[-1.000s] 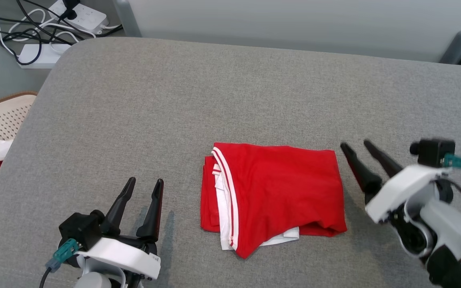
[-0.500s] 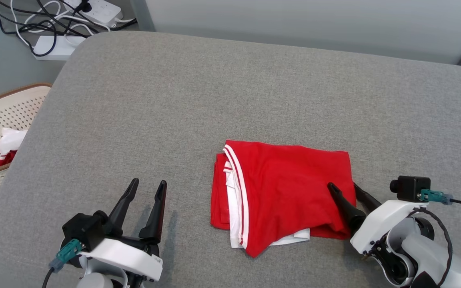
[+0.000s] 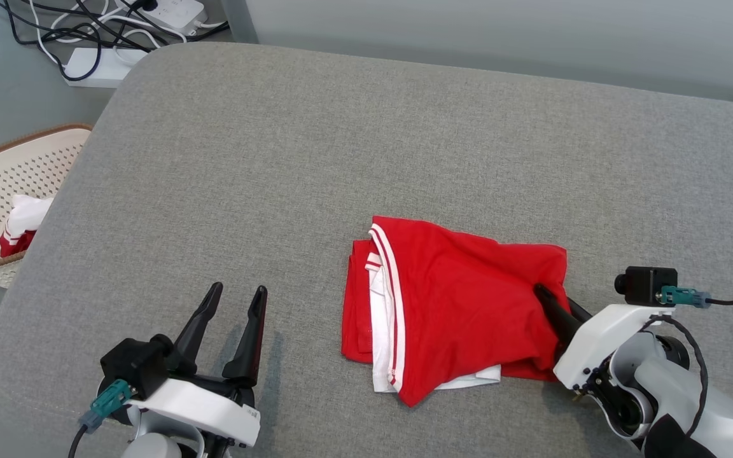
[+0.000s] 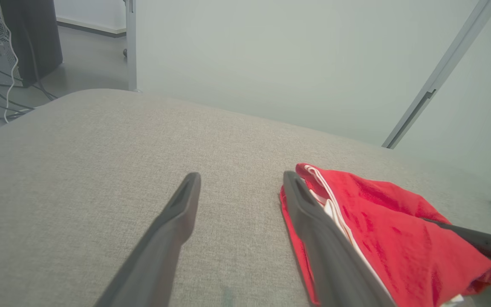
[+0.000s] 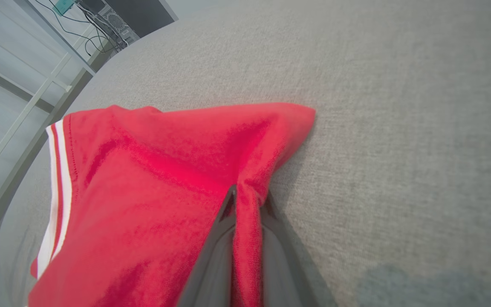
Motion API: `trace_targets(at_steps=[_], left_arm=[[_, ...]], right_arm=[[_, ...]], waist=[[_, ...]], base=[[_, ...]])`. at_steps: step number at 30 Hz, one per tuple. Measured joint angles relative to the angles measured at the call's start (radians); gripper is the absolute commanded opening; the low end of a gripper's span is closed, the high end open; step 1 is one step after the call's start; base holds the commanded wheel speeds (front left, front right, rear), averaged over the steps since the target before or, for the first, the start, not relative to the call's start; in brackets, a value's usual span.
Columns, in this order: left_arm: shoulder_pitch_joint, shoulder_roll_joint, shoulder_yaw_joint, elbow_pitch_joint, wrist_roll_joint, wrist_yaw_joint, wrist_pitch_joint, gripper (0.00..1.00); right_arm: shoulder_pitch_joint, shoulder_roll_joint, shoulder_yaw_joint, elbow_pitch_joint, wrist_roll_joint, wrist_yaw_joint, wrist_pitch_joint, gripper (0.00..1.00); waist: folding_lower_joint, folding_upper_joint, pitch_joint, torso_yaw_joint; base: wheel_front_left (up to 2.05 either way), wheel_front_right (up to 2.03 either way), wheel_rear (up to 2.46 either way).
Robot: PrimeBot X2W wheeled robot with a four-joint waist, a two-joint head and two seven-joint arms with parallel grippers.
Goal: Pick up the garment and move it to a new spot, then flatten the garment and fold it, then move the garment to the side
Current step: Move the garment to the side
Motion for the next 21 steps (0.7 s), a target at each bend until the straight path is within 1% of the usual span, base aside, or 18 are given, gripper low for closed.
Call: trace_targets(at_steps=[6,12,17,21], left_arm=[[0.0,0.0,0.004,0.0,0.0,0.0,0.0,1.0],[0.0,0.006,-0.004,-0.004,0.0,0.0,0.0,1.0],[-0.001,0.011,-0.03,-0.008,0.0,0.0,0.0,1.0],[-0.005,0.018,-0.051,-0.008,0.0,0.0,0.0,1.0]], right_arm=[[-0.007,0.007,-0.002,-0.004,0.001,0.0,-0.008,0.0],[-0.006,-0.001,-0.031,-0.029,-0.002,0.0,-0.026,0.0],[-0.002,0.0,-0.036,-0.05,-0.009,0.0,-0.027,0.0],[0.024,0.004,-0.04,-0.066,-0.009,0.0,-0.028,0.0]], waist=[[0.0,0.0,-0.005,-0.014],[0.0,0.0,-0.024,-0.054],[0.0,0.0,-0.044,-0.115],[-0.0001,0.0,-0.057,-0.187]], base=[[0.0,0.0,0.0],[0.0,0.0,0.0],[0.0,0.0,0.0],[0.0,0.0,0.0]])
